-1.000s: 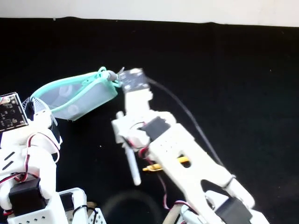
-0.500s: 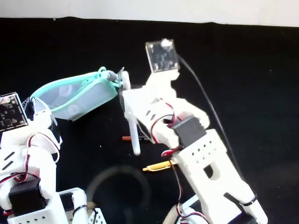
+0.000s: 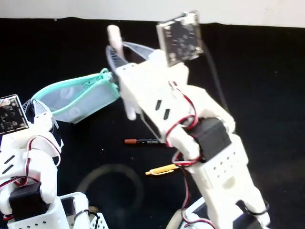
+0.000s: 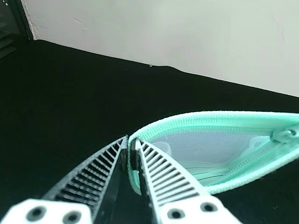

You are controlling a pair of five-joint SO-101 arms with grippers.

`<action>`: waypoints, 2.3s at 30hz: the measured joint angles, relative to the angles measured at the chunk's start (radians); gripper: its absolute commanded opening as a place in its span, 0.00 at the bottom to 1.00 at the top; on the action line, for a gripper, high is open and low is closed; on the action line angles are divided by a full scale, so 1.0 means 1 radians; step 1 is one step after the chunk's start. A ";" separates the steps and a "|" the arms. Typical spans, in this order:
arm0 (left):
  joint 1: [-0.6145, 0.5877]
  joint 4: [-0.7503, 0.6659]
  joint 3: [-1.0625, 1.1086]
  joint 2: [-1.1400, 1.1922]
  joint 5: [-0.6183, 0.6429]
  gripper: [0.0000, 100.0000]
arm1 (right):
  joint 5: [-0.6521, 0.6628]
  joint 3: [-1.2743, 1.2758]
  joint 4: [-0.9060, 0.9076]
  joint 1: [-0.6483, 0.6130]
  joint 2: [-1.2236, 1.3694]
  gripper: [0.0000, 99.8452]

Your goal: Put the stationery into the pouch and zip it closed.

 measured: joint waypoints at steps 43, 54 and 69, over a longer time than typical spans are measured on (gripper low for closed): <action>0.000 0.000 0.000 -0.003 0.000 0.01 | 0.124 -0.684 -0.049 -0.239 0.660 0.01; 0.000 0.000 0.000 -0.003 0.000 0.01 | 0.124 -0.684 0.008 -0.239 0.684 0.01; 0.000 0.000 0.000 -0.003 0.000 0.01 | 0.127 -0.704 0.394 -0.239 0.683 0.01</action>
